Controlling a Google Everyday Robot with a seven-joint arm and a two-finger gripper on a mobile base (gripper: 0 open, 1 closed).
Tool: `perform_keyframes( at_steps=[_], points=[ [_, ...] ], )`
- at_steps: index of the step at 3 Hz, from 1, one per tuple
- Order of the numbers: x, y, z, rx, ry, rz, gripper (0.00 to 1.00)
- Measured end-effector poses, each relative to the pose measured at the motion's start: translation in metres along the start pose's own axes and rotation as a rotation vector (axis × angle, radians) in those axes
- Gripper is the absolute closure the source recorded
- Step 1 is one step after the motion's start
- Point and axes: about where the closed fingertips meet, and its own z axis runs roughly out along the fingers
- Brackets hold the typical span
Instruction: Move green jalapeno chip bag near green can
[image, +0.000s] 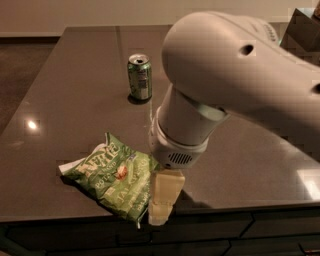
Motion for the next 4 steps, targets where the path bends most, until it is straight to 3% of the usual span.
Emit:
perform_keyframes(
  at_steps=[2, 3, 4],
  points=[
    [-0.012, 0.004, 0.027, -0.014, 0.046, -0.034, 0.0],
    [-0.013, -0.001, 0.032, -0.016, 0.068, -0.031, 0.15],
    [-0.013, -0.008, 0.029, -0.017, 0.082, -0.023, 0.46]
  ],
)
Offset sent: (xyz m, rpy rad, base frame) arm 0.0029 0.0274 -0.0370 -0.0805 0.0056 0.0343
